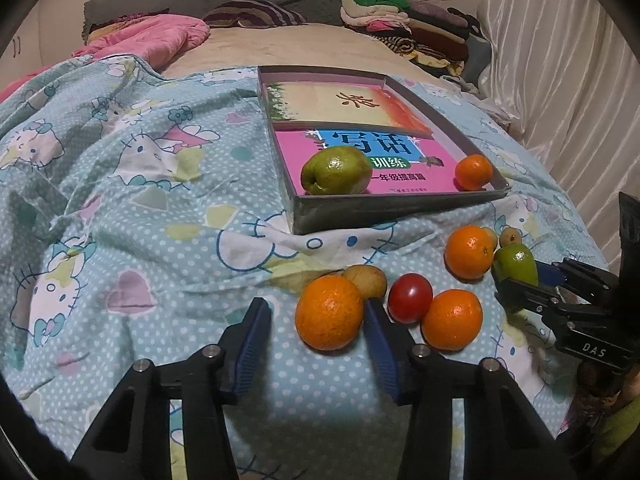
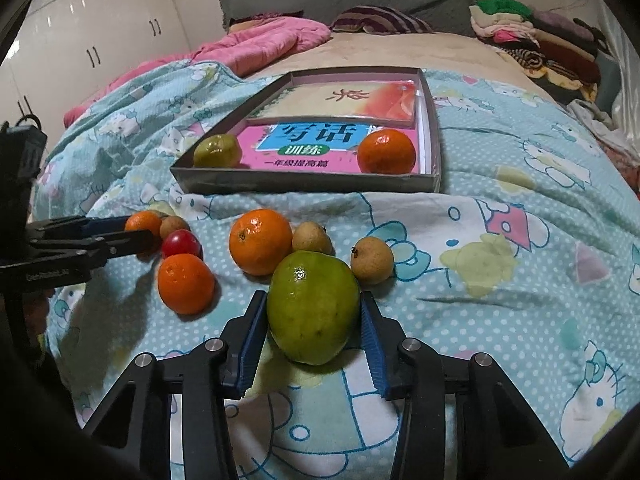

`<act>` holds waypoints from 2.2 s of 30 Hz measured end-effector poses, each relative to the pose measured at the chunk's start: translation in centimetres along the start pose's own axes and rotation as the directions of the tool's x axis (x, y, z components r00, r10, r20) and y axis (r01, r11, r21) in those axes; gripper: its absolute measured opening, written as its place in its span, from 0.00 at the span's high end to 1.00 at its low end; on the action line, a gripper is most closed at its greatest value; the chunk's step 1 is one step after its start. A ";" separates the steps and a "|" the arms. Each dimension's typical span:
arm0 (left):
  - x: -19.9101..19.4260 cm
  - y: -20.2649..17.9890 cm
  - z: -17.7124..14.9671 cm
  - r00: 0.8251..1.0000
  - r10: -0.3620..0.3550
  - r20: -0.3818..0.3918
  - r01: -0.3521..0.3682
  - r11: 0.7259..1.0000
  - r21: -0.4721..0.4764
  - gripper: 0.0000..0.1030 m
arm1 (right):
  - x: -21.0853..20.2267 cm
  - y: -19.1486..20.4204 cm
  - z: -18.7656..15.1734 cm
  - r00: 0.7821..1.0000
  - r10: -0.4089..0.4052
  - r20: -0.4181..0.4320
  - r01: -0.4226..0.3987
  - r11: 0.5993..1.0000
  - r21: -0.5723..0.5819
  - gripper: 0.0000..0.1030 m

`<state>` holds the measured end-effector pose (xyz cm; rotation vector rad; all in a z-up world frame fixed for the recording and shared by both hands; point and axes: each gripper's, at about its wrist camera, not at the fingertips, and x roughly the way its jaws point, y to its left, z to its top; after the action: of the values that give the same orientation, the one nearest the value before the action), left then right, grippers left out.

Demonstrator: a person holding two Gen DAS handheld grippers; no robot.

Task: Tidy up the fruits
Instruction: 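Grasp a large orange with the left tool while the right tool grasps the large green fruit, then lift and carry the orange and green fruit over the tray with both tools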

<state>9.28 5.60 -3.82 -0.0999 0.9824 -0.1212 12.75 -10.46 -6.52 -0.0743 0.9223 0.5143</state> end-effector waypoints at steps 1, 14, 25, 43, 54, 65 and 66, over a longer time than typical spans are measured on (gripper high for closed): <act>0.1 0.1 0.0 1.000 -0.004 -0.002 0.004 1.000 -0.001 0.56 | -0.2 0.0 0.0 1.000 0.000 0.006 0.000 1.000 0.001 0.56; -1.4 0.8 0.7 0.998 -0.061 0.029 0.062 0.997 -0.035 0.70 | -2.1 -0.2 0.4 0.997 0.012 0.074 -0.013 1.000 0.016 0.56; -3.0 -0.7 3.4 0.993 -0.097 0.068 0.098 0.995 -0.016 0.70 | -3.9 -1.2 1.8 0.991 0.001 0.132 -0.005 1.000 0.031 0.56; -0.6 -4.4 8.7 0.991 -0.120 0.055 0.117 0.992 0.048 0.70 | -4.8 -3.9 5.1 0.986 -0.036 0.163 0.025 0.997 0.068 0.56; 2.2 -6.1 9.3 0.990 -0.140 0.029 0.138 0.987 0.087 0.70 | -4.1 -5.0 7.9 0.985 -0.044 0.169 0.034 0.997 0.065 0.55; 4.6 -7.6 10.2 0.990 -0.143 0.005 0.141 0.982 0.128 0.70 | -2.2 -6.0 11.9 0.988 -0.045 0.150 0.042 0.999 0.023 0.55; 4.8 -7.6 10.2 0.989 -0.145 0.000 0.144 0.981 0.128 0.70 | -1.8 -6.1 12.3 0.988 -0.046 0.144 0.043 0.999 0.020 0.55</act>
<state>19.98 -2.36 -1.12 -0.0540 0.9550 -0.3162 23.77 -13.08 1.43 -0.0418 0.7811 0.4645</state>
